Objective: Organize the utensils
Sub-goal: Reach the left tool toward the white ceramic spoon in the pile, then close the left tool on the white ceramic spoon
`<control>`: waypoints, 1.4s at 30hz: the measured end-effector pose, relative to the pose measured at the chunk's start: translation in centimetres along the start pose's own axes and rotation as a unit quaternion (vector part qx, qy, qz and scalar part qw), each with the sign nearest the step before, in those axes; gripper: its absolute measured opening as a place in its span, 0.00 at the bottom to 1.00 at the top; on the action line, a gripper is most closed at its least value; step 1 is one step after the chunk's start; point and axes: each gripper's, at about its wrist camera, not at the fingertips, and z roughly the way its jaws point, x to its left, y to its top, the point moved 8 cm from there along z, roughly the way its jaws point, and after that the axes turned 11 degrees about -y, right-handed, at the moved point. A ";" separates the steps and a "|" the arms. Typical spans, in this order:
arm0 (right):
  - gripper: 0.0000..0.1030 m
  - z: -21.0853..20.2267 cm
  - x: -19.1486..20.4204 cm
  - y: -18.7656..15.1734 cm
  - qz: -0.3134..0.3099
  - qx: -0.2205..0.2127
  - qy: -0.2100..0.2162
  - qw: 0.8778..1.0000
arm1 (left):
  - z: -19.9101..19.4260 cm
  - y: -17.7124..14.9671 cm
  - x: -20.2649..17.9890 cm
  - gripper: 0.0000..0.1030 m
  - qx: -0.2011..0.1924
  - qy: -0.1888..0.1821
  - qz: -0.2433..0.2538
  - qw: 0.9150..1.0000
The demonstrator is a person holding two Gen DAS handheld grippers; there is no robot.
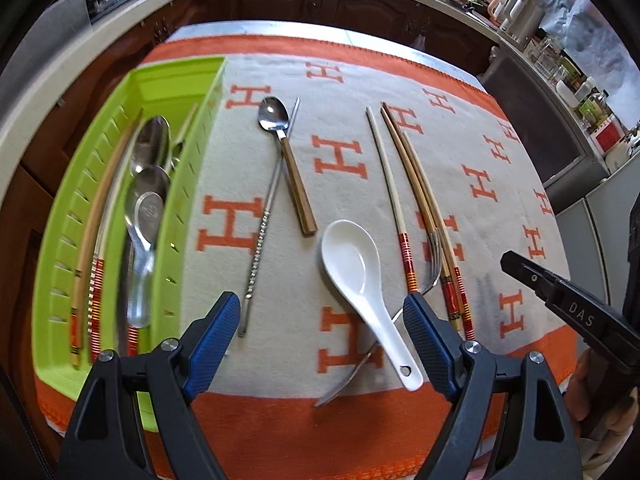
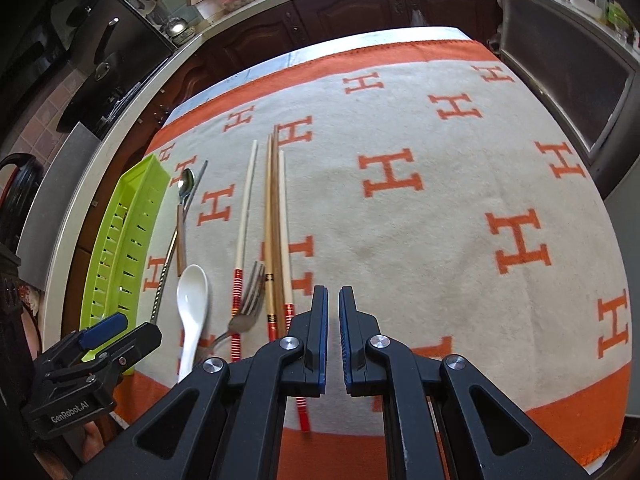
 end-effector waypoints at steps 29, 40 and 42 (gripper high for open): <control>0.06 2.4 -1.7 -0.4 0.010 0.013 0.020 1.000 | 5.4 1.3 -2.2 0.38 -0.017 0.051 0.056 0.997; 0.06 2.7 -2.0 -0.5 0.013 0.015 0.021 1.000 | 5.2 1.3 -2.6 0.38 -0.026 -0.030 0.014 0.999; 0.06 2.7 -2.0 -0.5 0.013 0.015 0.021 1.000 | 5.2 1.3 -2.6 0.38 -0.029 -0.036 0.010 0.999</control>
